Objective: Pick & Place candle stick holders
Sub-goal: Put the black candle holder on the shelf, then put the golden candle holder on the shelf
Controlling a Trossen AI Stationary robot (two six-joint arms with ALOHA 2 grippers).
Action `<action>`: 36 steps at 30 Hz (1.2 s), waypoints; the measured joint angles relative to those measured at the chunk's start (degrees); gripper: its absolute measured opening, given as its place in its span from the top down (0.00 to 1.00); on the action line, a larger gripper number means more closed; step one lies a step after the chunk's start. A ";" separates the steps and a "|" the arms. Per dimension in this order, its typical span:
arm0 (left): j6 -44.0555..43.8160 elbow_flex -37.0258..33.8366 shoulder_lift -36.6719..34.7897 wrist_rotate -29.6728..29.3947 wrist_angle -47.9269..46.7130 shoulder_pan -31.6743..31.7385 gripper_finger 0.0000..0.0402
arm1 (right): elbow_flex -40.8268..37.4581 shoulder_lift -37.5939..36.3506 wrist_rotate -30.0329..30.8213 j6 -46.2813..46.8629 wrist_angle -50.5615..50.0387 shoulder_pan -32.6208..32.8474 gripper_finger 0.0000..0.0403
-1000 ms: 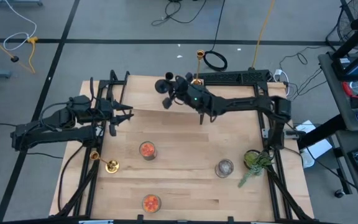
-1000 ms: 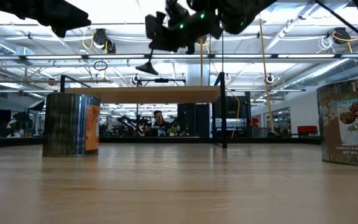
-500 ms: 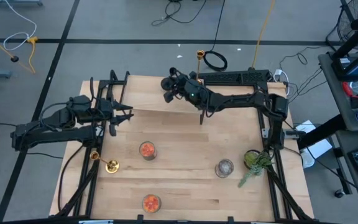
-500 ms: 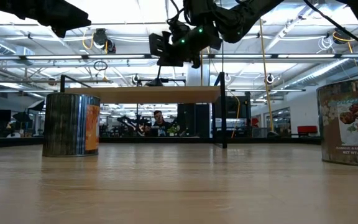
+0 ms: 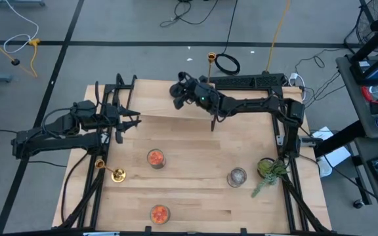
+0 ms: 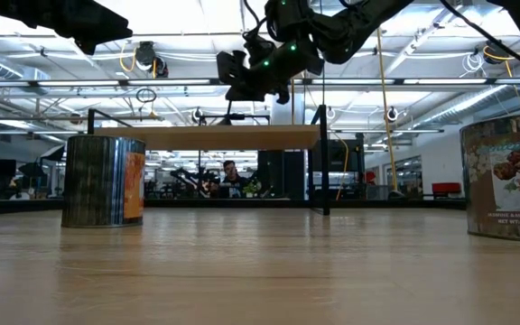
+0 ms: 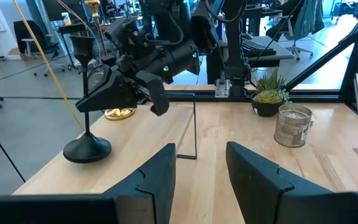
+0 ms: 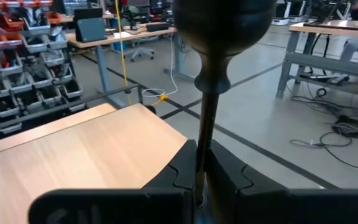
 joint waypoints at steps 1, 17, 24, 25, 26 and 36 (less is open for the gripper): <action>0.00 0.00 0.00 0.00 -0.01 0.00 0.63 | 0.00 0.00 0.00 -0.13 -0.02 -0.07 0.97; -0.13 0.04 0.00 -0.04 -0.01 0.00 0.63 | 0.00 0.00 -5.45 -0.06 -1.41 -2.93 0.90; -0.15 0.04 0.00 -0.04 -0.01 0.00 0.63 | 0.00 0.00 -4.26 -0.43 -1.44 -2.99 0.86; -0.15 0.04 0.00 -0.04 -0.01 0.00 0.63 | 0.00 0.00 -4.28 -0.44 -1.44 -2.99 0.86; -0.15 0.04 0.00 -0.04 -0.01 0.00 0.63 | 0.00 0.00 -4.34 -0.43 -1.44 -2.99 0.85; -1.21 0.04 -0.02 -0.06 -1.18 0.00 0.63 | -0.07 -1.38 -4.33 -0.69 -3.14 -2.31 0.83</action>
